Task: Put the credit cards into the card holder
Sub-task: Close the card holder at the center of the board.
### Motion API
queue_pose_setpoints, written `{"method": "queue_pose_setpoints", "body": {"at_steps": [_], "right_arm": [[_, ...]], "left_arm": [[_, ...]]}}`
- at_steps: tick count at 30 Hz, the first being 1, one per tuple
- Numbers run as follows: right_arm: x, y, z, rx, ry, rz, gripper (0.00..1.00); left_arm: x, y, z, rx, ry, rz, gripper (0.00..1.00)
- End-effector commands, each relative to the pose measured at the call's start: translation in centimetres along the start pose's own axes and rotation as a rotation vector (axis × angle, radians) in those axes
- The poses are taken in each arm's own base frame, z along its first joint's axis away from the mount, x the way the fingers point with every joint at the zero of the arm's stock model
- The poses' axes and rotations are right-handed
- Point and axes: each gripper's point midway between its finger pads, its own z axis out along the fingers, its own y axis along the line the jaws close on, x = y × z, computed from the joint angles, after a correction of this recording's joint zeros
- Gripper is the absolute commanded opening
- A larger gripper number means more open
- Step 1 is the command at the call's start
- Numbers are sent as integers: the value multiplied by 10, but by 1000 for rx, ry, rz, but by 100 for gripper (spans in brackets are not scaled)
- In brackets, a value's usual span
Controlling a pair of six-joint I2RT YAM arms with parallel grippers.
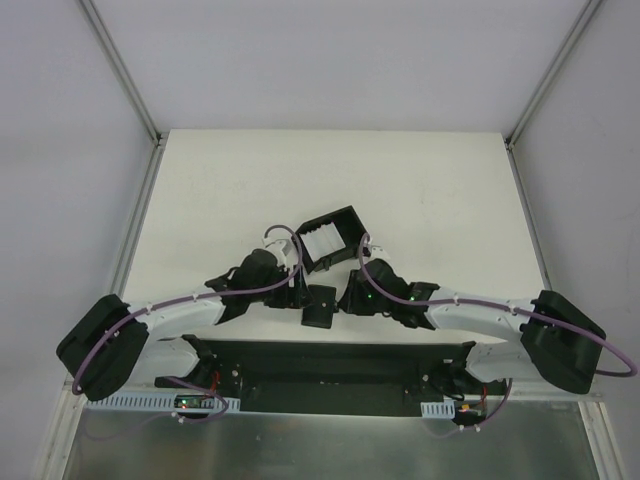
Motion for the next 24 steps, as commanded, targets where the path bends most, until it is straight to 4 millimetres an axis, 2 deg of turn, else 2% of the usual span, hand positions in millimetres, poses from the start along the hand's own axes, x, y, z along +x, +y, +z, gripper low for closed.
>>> {"method": "queue_pose_setpoints", "body": {"at_steps": [1,4,7,15,24], "right_arm": [[-13,25,0,-65,-29,19,31],[-12,25,0,-69,-26,16,31],[-12,27,1,-73,-21,22,31],[-8,27,3,-72,-13,22,31],[-10,31,9,-73,-12,7,30]], "left_arm": [[19,7,3,-25,83,36,67],[26,9,5,-29,108,39,63],[32,10,5,-29,129,46,53],[39,12,7,-40,164,59,51],[41,16,11,-82,185,53,40]]}}
